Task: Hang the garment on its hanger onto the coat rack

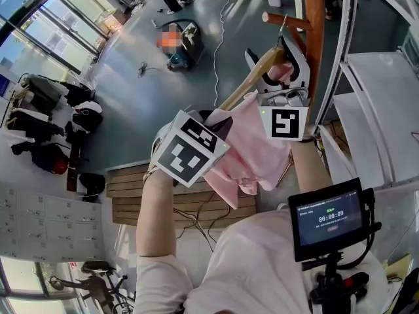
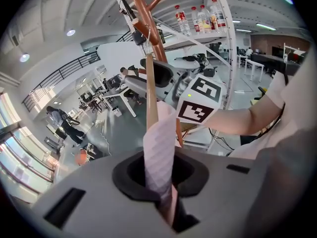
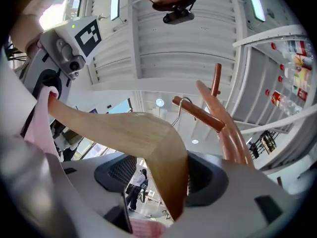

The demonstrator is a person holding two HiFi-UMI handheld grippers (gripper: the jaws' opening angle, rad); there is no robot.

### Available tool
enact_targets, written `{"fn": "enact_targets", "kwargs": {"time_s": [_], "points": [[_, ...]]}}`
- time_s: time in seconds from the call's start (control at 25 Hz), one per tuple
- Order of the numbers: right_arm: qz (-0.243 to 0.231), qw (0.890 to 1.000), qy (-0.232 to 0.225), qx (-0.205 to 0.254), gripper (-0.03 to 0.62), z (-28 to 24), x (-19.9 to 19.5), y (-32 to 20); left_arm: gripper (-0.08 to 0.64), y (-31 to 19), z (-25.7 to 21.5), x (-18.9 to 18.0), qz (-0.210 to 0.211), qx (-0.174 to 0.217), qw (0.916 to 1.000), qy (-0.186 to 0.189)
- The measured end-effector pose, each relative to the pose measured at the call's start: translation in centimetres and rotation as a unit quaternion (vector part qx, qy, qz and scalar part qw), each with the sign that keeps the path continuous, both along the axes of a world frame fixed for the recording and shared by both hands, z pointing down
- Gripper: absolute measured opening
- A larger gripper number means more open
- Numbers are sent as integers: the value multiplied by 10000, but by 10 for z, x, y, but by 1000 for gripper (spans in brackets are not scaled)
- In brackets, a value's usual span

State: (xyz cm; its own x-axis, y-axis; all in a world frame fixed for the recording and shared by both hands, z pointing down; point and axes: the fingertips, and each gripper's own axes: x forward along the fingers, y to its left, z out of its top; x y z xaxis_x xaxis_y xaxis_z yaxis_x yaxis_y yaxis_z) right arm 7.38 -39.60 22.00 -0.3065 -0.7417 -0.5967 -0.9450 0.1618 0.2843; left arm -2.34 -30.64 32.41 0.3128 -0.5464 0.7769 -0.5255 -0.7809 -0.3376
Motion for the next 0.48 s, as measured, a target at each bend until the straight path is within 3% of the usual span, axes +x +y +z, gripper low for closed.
{"fn": "enact_targets", "kwargs": {"time_s": [0.12,0.24,0.4,0.48], "points": [[-142,9995,-27,-275,276,-1,3,0,43,0,0,3,70,-5,10000,35],[-241,9953,237,-909,276,4,1,-8,43,-5,0,2,55,53,10000,-19],[334,9810,170,-1902,276,18,9,-18,43,-10,3,5,86,-36,10000,18],[668,9787,-89,-1939,276,25,19,-16,43,-12,12,12,167,-152,9995,205]]}}
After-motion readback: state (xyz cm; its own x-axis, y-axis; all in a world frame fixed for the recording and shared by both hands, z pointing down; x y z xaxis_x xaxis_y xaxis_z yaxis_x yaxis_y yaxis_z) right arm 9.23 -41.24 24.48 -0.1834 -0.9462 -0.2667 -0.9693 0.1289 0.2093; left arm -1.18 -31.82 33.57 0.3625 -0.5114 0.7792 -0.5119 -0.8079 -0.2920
